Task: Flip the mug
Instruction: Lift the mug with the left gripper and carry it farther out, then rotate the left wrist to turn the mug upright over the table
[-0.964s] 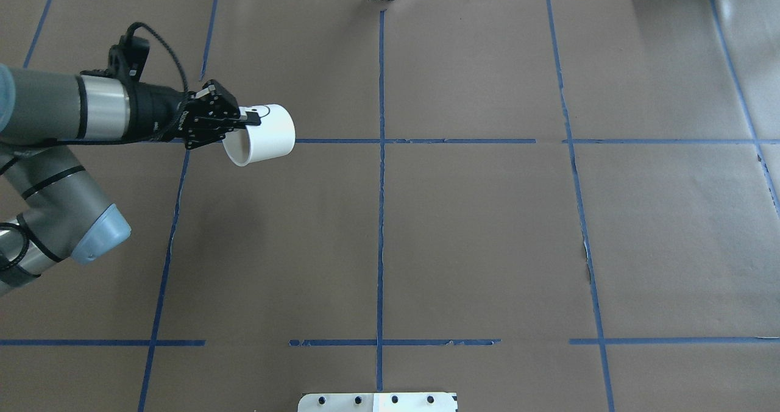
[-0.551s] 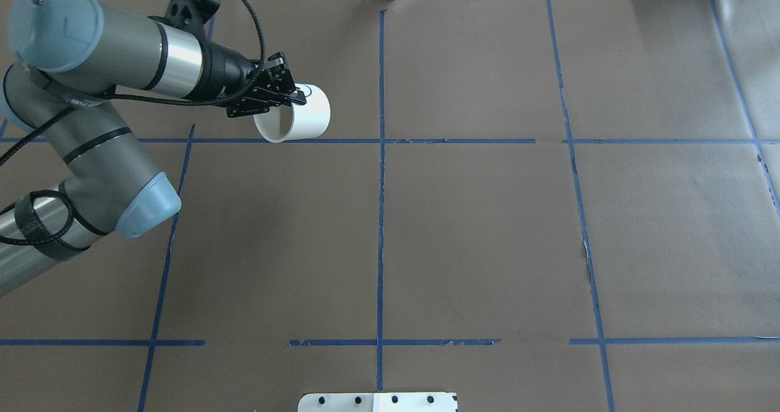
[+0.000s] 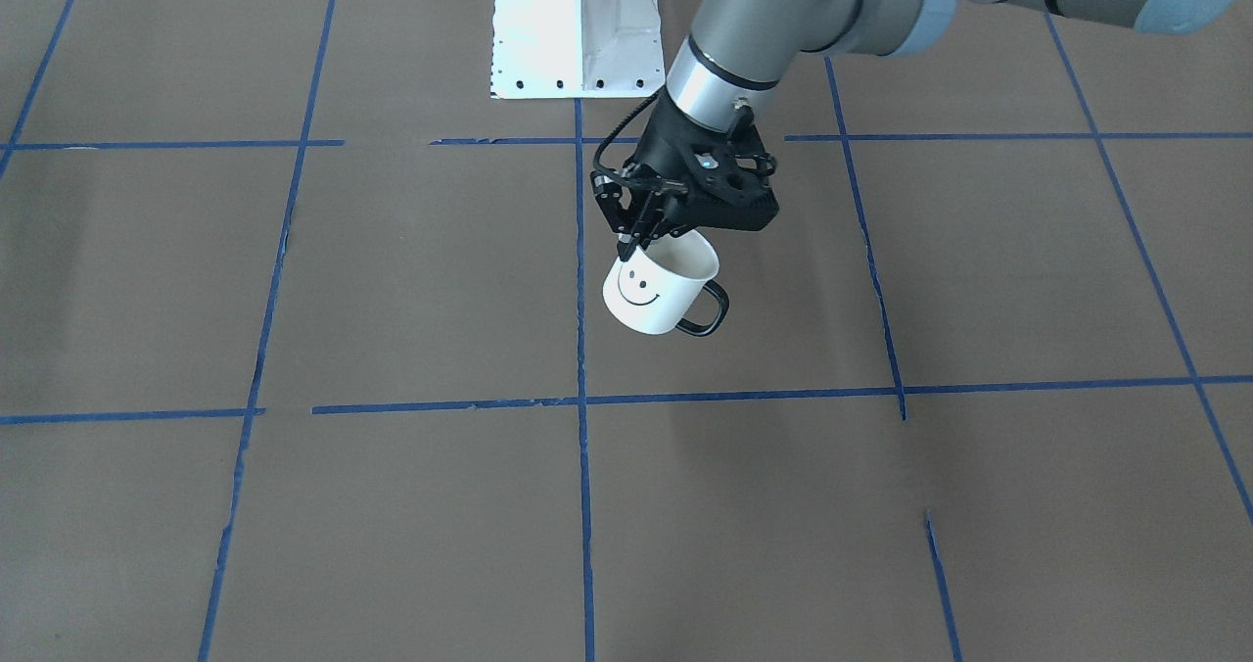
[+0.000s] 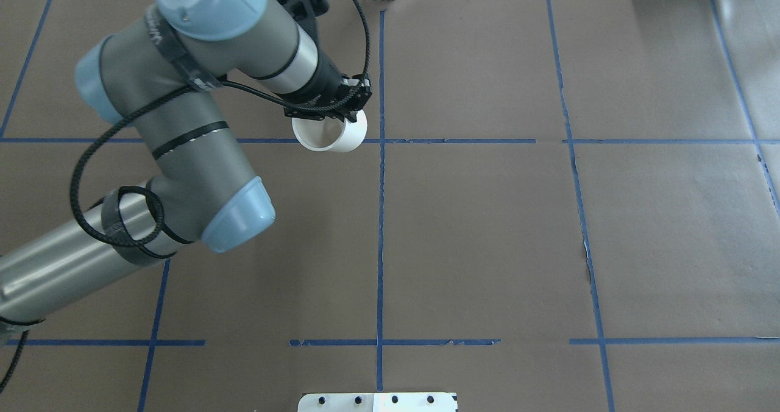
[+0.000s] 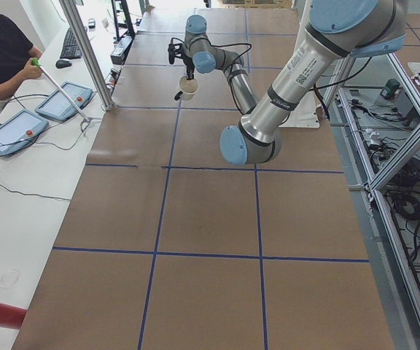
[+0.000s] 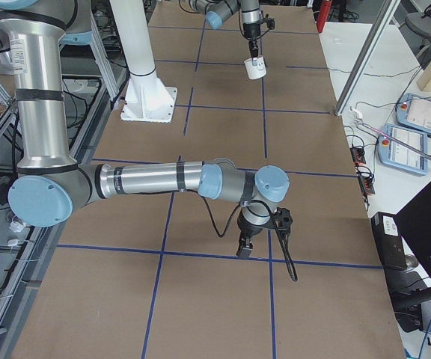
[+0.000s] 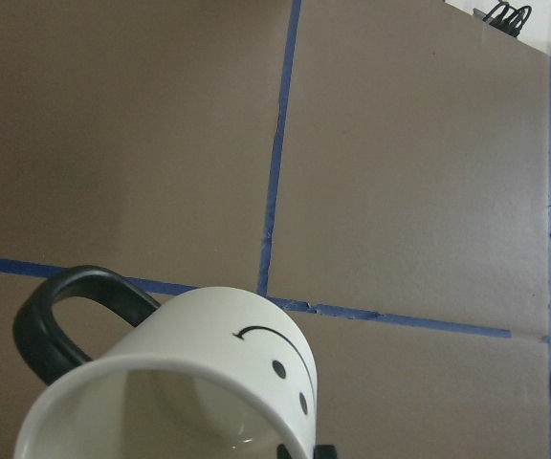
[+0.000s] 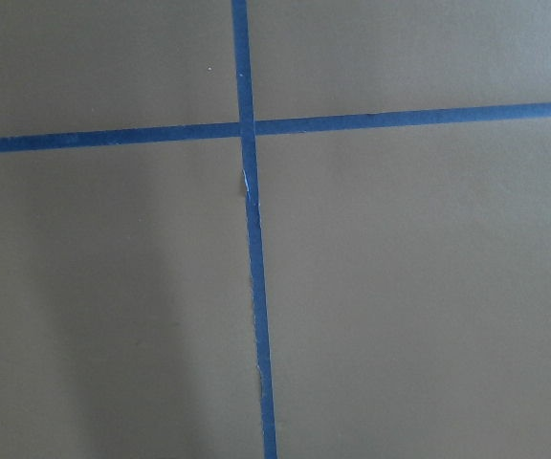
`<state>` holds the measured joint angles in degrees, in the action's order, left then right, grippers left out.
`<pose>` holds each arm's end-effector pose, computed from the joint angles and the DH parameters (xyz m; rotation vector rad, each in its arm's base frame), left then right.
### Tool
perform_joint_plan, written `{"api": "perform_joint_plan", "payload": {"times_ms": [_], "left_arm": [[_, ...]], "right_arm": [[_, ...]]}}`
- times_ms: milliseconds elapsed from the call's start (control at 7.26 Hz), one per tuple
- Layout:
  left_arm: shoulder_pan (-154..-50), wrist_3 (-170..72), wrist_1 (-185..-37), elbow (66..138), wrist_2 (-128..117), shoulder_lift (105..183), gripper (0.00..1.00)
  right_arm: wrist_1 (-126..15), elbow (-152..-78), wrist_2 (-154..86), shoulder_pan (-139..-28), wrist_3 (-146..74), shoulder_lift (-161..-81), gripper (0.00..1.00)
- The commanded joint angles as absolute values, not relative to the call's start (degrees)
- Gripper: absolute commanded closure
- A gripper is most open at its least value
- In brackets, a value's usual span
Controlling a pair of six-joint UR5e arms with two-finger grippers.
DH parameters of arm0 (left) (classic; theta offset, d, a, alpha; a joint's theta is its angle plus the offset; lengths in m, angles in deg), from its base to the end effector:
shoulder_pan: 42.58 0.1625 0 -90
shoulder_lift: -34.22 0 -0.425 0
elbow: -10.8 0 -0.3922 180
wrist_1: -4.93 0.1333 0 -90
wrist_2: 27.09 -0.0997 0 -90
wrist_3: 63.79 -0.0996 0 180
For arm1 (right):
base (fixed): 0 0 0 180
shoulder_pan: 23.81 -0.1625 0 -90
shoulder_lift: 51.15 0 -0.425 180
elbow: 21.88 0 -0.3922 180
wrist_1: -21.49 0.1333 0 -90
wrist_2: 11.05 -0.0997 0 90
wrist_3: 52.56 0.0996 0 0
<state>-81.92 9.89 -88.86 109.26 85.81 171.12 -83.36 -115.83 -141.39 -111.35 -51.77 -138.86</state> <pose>0.4529 -0.4935 0.0917 0.1538 1.0690 -0.1558 0.0476 -0.4966 0.6345 -0.1639 -0.6983 0.0250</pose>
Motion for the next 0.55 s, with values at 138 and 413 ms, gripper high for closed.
{"api": "perform_joint_plan", "payload": {"times_ms": [138,413], "left_arm": [[-71.79,0.90,-79.45,99.80,75.70,180.35,1.00],[-71.15,-1.03,-74.03,88.11,75.48,190.27,1.00]], "right_arm": [[-83.36,-115.83,-141.39,-111.35,-51.77,-138.86,0.00],[-83.36,-115.92,-141.39,-111.35,-51.77,-138.86,0.00]]}}
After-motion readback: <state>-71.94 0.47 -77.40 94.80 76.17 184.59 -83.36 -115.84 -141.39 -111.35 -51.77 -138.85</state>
